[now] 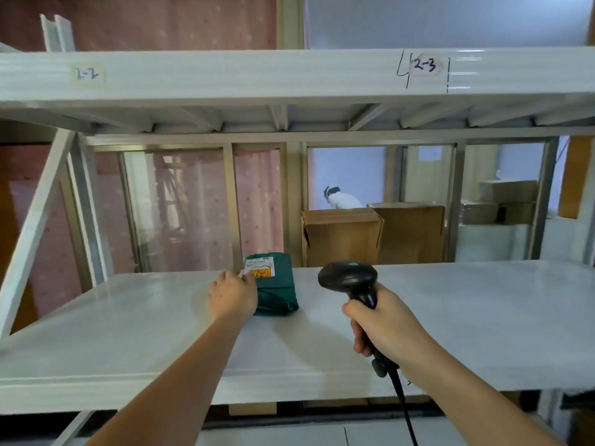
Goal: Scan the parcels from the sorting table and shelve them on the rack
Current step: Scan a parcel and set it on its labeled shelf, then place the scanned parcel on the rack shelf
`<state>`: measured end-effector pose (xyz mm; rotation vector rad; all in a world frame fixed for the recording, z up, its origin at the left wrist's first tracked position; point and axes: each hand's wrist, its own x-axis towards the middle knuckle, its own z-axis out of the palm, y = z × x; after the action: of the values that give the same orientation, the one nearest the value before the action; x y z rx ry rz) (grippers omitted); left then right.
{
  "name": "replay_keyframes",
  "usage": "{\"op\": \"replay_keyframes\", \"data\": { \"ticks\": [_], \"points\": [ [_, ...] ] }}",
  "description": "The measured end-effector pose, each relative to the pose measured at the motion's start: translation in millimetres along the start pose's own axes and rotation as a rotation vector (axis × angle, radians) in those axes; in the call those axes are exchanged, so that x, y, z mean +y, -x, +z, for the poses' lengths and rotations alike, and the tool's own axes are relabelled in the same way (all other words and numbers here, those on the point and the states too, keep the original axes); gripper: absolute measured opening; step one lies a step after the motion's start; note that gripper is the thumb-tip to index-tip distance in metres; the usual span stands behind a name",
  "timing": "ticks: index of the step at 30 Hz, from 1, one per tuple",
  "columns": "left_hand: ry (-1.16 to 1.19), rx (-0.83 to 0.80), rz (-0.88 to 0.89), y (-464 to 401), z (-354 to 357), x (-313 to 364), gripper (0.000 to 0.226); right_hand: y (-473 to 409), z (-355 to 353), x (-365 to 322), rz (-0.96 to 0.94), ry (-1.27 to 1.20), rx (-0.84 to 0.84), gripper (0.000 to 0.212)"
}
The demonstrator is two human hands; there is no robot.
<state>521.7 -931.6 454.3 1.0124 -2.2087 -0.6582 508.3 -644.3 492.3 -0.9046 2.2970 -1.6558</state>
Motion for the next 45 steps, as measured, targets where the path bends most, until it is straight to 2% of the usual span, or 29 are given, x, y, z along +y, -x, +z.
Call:
{"op": "replay_keyframes", "data": {
  "ticks": [3, 7, 12, 18, 28, 32, 37, 45],
  "points": [
    [-0.169, -0.076, 0.278, 20, -11, 22, 0.05, 11, -7, 5, 0.013, 0.013, 0.026, 0.009],
    [-0.155, -0.333, 0.369, 59, -9, 64, 0.055, 39, -22, 14, 0.019, 0.016, 0.06, 0.009],
    [-0.219, -0.397, 0.573, 122, 13, 115, 0.065, 99, -63, 27, 0.041, 0.038, 0.093, 0.012],
    [-0.143, -0.491, 0.699, 220, 71, 199, 0.063, 186, -150, 58, 0.114, 0.131, 0.243, 0.013],
    [0.082, -0.812, 0.919, 415, 172, 359, 0.065, 351, -320, 87, 0.293, 0.253, 0.588, 0.019],
    [0.074, -0.926, 0.99, 478, 205, 406, 0.07, 395, -365, 103, 0.362, 0.27, 0.716, 0.02],
    [0.068, -1.006, 1.03, 518, 257, 451, 0.072, 413, -409, 133, 0.434, 0.254, 0.826, 0.019],
    [0.022, -1.054, 1.182, 534, 349, 522, 0.073, 384, -474, 191, 0.485, 0.223, 0.932, 0.018]
  ]
}}
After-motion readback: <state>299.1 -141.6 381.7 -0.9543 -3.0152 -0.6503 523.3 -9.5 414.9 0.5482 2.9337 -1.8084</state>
